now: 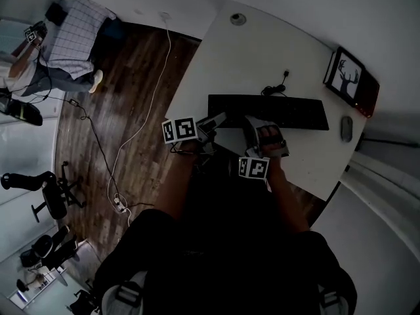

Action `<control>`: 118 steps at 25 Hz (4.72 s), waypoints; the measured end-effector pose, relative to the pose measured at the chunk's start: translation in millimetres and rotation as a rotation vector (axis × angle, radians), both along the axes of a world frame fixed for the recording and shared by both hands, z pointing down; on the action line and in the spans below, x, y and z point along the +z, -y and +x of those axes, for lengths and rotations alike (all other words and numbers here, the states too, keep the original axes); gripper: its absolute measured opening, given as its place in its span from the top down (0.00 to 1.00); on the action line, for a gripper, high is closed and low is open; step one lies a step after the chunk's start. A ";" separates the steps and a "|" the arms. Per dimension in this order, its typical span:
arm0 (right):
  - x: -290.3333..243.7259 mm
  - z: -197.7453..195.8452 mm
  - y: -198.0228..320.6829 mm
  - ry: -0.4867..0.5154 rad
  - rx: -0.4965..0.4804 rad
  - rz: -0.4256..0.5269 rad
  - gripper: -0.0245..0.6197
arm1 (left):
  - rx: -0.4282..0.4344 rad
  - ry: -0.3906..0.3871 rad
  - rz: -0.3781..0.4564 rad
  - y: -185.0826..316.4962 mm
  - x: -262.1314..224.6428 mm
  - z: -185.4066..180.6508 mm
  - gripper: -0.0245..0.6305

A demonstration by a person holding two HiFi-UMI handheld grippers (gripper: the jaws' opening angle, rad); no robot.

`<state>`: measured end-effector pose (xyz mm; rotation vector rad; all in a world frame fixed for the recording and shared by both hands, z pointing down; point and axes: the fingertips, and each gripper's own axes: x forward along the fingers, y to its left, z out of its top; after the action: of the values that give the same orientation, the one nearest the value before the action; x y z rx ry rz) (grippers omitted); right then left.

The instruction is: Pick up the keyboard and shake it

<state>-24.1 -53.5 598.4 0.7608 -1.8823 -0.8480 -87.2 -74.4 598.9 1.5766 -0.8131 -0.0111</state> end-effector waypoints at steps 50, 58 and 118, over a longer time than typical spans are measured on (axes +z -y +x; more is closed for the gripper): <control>30.2 217.7 23.1 -0.162 -0.173 -1.448 0.62 | 0.471 0.458 0.756 -18.8 -108.3 27.1 0.73; 23.2 221.9 6.9 -0.181 -0.252 -1.359 0.67 | 0.462 0.496 0.668 -16.8 -91.5 19.4 0.70; -296.4 198.8 -1.0 -0.370 0.822 0.167 0.80 | 0.711 1.111 1.796 126.6 -288.4 15.4 0.74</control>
<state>174.7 -52.5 302.1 1.2564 -1.0272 -0.5552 -71.8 -201.0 310.5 3.6563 -1.0082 0.9728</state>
